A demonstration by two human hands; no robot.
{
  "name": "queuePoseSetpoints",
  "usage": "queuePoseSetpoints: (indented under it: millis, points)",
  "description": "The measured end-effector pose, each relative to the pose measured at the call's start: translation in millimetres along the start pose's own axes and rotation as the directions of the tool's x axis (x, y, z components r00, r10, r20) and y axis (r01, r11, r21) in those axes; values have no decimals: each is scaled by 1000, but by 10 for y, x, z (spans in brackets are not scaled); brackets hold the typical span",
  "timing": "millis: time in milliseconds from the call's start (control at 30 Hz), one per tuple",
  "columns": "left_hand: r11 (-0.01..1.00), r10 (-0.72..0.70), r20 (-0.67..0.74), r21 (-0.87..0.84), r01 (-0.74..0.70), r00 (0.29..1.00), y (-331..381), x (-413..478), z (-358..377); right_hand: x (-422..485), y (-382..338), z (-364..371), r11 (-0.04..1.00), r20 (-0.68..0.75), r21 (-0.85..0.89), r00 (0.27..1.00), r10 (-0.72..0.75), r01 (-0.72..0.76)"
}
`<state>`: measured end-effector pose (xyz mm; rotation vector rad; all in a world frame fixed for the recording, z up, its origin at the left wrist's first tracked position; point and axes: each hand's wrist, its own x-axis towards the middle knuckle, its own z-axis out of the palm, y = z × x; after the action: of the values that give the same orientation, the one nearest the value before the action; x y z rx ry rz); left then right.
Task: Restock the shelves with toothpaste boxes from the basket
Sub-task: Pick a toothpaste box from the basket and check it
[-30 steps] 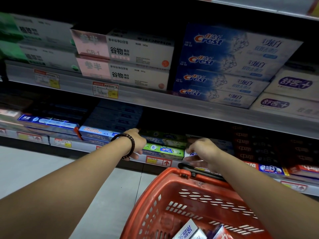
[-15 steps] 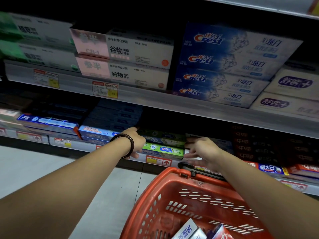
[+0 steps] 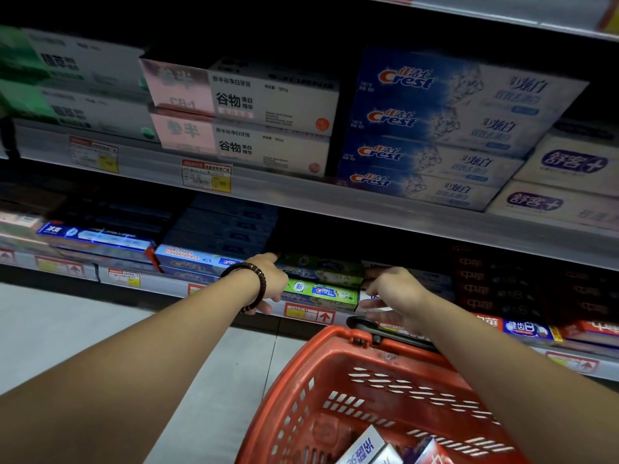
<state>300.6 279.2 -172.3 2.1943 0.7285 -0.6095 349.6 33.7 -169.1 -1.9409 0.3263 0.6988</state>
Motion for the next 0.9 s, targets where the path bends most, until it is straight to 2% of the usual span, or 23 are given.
queuePoseSetpoints:
  millis: [267,633,900]
  points:
    - [1000,-3,38,14,3,999,30,-21,43,-2,0,0,1000,6,5,1000,3,-4]
    - [986,31,-26,-165,-35,999,60,1,29,-24,-60,-66,999,-28,36,999,17,-16]
    - [978,26,-80,-205,-42,996,151,-60,8,-108,-123,-279,998,-77,-70,997,2,-7]
